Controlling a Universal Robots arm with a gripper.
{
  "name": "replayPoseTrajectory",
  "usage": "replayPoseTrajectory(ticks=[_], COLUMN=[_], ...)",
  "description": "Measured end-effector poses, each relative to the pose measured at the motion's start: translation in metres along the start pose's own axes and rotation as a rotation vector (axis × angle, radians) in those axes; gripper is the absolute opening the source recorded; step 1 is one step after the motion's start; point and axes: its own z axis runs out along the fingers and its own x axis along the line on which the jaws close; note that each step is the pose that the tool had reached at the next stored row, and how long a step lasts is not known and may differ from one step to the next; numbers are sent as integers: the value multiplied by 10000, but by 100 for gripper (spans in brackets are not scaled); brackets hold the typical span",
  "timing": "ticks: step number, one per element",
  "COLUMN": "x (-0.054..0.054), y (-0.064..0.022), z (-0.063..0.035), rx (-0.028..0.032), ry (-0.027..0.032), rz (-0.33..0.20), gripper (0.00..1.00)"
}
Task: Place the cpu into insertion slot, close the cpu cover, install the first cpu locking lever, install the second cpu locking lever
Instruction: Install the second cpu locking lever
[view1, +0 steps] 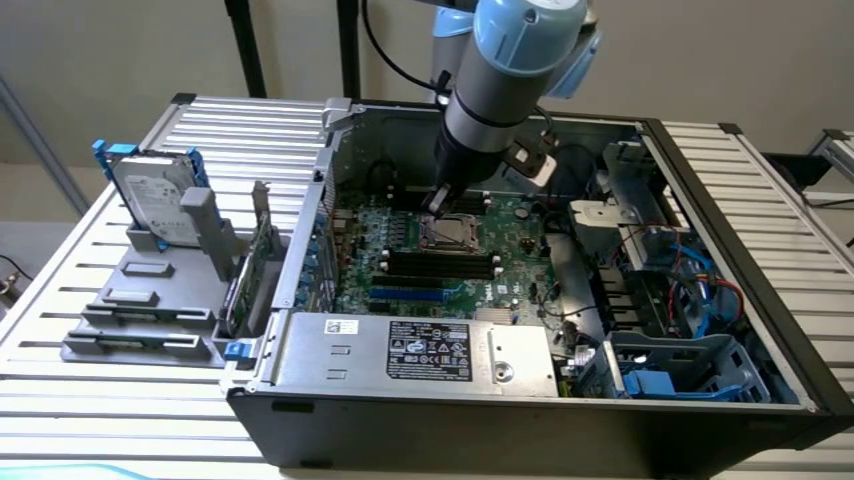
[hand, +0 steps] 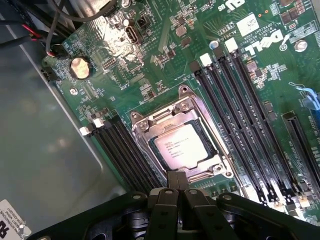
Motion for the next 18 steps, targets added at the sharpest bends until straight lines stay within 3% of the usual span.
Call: replayPoseTrajectory(ticks=[18], x=[-168], y=[-45], z=[-123], rx=[-129], ry=[-129], rz=[2], gripper=[11])
